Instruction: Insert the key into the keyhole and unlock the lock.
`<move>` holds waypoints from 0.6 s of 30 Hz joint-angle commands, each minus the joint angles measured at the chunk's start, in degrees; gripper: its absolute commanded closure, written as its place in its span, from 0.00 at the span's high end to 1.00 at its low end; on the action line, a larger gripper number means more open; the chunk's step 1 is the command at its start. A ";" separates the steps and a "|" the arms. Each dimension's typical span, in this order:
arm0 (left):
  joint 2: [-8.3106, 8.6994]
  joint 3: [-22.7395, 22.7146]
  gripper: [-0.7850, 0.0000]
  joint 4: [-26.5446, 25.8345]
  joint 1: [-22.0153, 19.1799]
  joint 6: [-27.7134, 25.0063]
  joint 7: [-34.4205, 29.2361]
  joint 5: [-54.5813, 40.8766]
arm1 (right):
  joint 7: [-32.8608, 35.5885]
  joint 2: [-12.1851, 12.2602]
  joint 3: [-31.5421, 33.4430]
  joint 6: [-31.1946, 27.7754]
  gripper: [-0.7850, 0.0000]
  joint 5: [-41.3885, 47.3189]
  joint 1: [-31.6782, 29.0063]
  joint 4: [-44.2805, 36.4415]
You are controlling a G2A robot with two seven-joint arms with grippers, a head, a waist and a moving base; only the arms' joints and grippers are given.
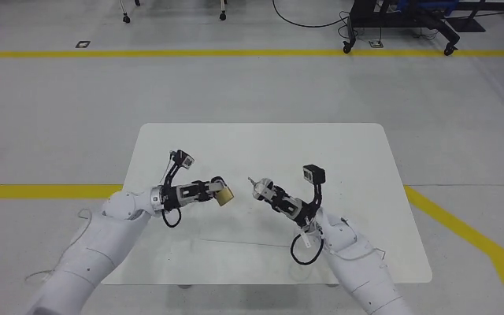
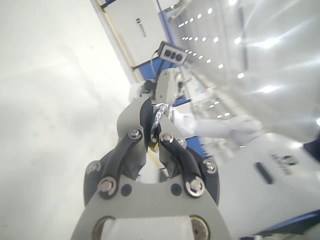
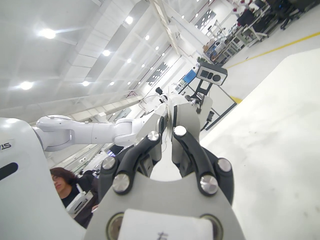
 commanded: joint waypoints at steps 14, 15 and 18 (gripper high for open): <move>-1.16 -0.34 0.00 3.12 -2.22 10.95 -11.12 -9.75 | -8.06 0.66 6.00 1.69 0.00 -11.97 -4.12 -5.44; -1.16 -0.34 0.00 3.12 -2.22 10.95 -11.12 -9.75 | -8.06 0.66 6.00 1.69 0.00 -11.97 -4.12 -5.44; -1.11 -0.33 0.00 2.52 -1.79 10.42 -5.46 -6.07 | -8.16 0.64 5.85 2.42 0.00 -12.29 -4.36 -5.63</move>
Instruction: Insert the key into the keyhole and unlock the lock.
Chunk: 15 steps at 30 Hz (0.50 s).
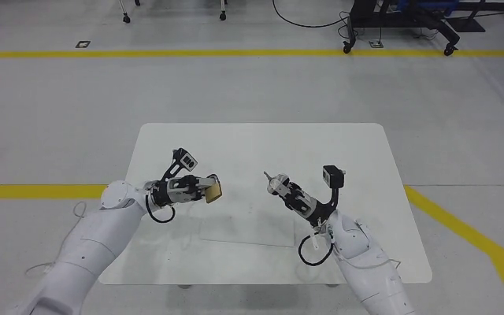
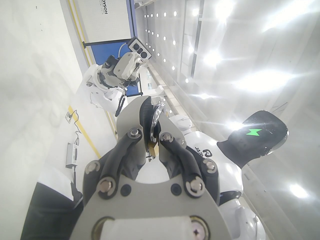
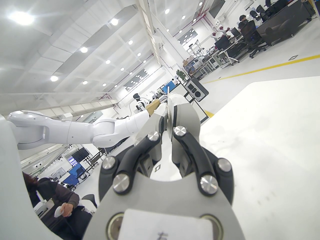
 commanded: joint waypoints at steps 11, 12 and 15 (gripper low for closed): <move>-3.45 5.60 0.00 2.12 -5.76 16.31 22.07 13.49 | 4.91 0.30 -1.57 26.20 0.00 4.07 -4.03 -7.00; -3.91 5.91 0.00 2.50 -6.20 16.29 22.39 13.38 | 4.93 0.33 -1.45 27.35 0.00 4.48 -4.55 -7.71; -5.24 6.84 0.00 4.52 -7.53 15.34 21.66 13.35 | 3.39 0.36 -1.11 30.99 0.00 4.54 -5.80 -9.34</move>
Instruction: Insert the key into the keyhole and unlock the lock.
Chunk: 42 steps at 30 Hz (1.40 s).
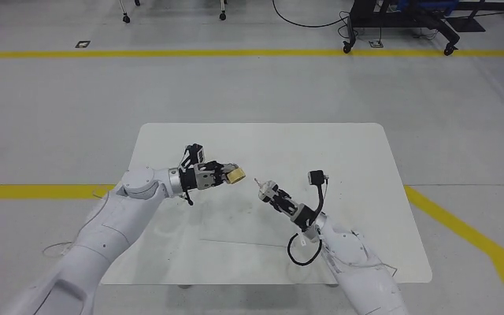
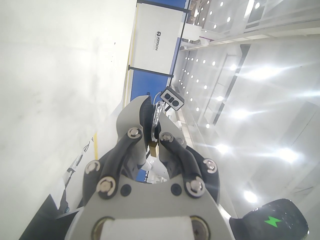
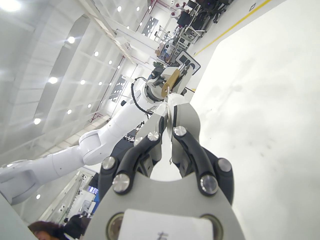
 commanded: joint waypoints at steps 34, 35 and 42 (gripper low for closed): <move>-1.95 0.47 0.00 -3.03 1.45 7.10 8.94 7.87 | -0.10 0.16 1.52 26.72 0.00 12.20 -7.24 -12.25; -1.97 0.32 0.00 -3.05 1.53 7.26 9.32 8.26 | -0.17 0.13 1.46 27.48 0.00 12.64 -7.19 -12.29; -2.18 -0.64 0.00 -3.35 1.93 8.01 9.70 10.00 | -0.33 -0.07 0.62 29.77 0.00 13.10 -6.17 -11.44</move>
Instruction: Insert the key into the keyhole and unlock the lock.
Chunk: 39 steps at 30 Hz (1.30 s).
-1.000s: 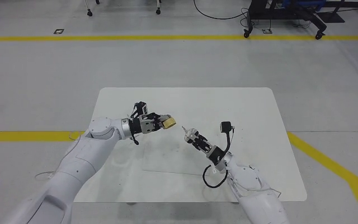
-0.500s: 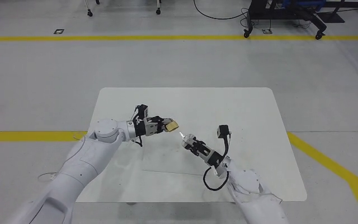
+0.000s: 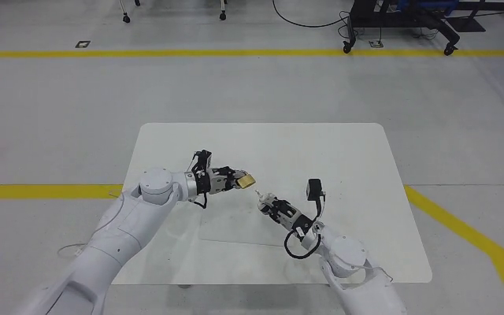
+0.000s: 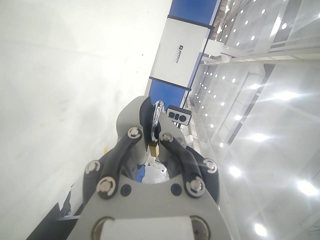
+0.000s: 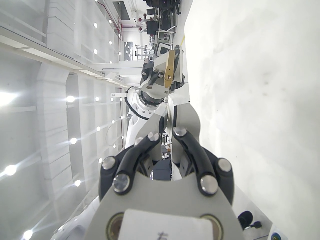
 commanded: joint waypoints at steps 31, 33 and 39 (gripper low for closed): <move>-1.14 -3.43 0.00 -1.26 1.44 2.80 -1.45 5.23 | -1.47 -0.73 -1.79 -0.33 0.00 0.92 2.03 2.47; -1.21 -3.59 0.00 -1.28 1.50 2.97 -1.41 5.55 | -2.52 -0.73 -1.68 -0.55 0.00 0.11 1.80 2.31; -1.41 -4.18 0.00 -1.47 1.80 3.14 -1.36 6.22 | -4.33 -0.93 -2.32 -0.36 0.00 -1.02 1.88 2.54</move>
